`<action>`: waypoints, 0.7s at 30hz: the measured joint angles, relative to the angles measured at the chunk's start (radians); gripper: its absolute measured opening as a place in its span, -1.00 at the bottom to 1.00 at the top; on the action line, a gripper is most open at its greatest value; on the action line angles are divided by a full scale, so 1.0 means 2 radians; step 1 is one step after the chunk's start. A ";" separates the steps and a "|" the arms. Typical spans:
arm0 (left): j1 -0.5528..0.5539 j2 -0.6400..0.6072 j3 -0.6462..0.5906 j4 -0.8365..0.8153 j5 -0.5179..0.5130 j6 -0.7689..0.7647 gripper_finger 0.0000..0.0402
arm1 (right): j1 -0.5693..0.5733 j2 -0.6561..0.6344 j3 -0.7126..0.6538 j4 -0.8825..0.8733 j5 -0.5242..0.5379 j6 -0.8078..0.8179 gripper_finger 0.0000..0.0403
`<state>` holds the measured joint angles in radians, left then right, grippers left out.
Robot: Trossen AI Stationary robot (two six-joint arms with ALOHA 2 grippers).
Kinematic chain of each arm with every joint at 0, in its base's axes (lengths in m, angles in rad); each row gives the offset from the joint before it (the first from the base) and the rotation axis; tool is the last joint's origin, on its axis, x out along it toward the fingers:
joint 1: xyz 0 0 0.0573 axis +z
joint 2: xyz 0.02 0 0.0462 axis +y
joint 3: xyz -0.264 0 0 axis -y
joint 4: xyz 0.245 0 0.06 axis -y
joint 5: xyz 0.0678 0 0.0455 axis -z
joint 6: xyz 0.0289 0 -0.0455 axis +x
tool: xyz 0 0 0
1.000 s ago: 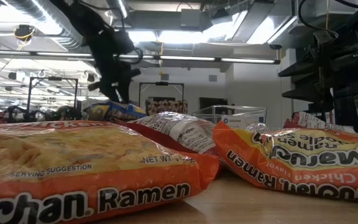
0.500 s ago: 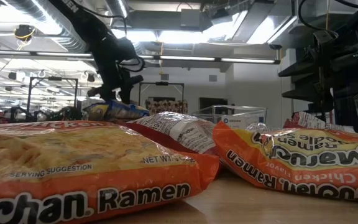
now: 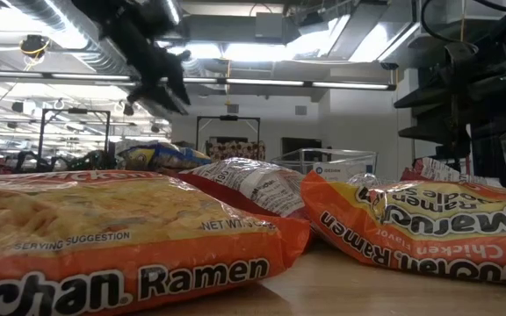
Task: Sort Maruchan noodles
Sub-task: Put the orange noodle pack into the top transparent bin
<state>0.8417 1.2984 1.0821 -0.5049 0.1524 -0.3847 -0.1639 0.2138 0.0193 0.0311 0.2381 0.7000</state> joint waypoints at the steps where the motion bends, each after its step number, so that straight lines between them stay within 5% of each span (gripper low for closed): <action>1: 0.000 -0.013 0.000 0.000 0.012 0.002 -0.24 | 0.000 0.000 0.000 0.000 -0.005 -0.005 0.38; 13: -0.013 -0.129 0.000 0.004 0.078 -0.016 -0.24 | 0.000 0.143 0.125 -0.066 -0.013 -0.121 0.38; 21: -0.081 -0.152 0.001 0.060 0.167 -0.064 -0.24 | 0.000 0.274 0.236 -0.126 -0.076 -0.158 0.38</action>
<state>0.6805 0.9939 1.0840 -0.3851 0.4865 -0.5126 -0.1638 0.7621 0.4913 -0.2207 0.0855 0.3848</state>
